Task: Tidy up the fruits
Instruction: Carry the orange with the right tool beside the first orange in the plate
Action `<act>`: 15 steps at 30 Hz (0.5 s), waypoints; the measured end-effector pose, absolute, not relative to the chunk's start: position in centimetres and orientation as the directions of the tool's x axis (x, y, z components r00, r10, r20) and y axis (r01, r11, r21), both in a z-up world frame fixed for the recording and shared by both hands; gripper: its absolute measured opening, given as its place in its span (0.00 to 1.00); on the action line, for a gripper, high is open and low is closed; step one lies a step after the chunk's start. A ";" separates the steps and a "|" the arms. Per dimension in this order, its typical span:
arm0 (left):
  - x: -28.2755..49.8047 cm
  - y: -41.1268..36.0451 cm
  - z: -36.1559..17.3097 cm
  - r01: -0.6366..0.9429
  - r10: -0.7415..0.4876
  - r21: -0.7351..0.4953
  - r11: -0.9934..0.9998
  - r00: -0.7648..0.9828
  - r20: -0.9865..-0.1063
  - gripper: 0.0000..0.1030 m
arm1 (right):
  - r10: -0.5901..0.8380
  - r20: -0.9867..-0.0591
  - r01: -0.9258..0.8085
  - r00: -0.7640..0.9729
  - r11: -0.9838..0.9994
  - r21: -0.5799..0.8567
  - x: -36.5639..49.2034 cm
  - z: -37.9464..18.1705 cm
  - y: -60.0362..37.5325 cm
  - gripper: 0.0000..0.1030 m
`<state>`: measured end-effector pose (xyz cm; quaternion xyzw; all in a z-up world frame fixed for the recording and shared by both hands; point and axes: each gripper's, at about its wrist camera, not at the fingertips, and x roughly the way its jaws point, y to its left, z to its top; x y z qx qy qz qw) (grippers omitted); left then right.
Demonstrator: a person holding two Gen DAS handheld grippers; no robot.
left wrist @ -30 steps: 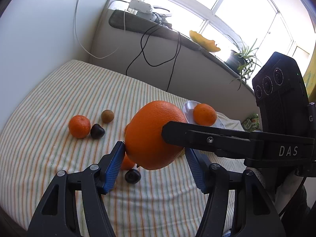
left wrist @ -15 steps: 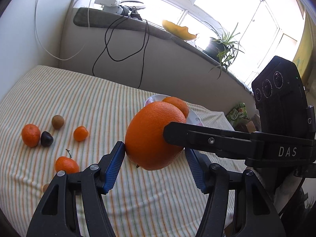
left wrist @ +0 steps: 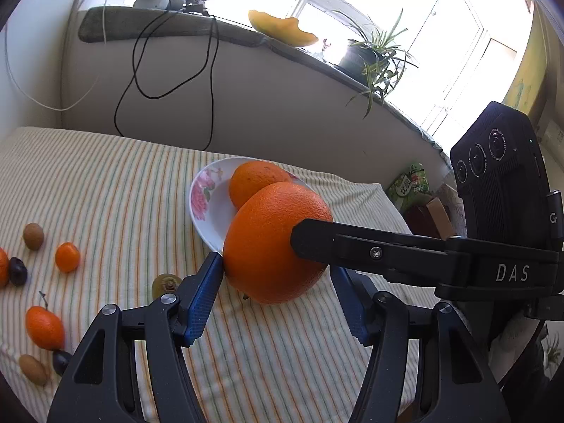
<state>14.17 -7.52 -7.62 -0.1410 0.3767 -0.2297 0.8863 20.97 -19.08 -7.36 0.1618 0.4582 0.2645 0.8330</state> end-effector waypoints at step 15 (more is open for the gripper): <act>16.5 -11.3 -8.7 0.338 -0.514 -0.387 0.858 0.566 -0.644 0.60 | 0.583 -0.673 -0.204 0.455 0.804 0.558 22.4 -9.3 -23.9 0.58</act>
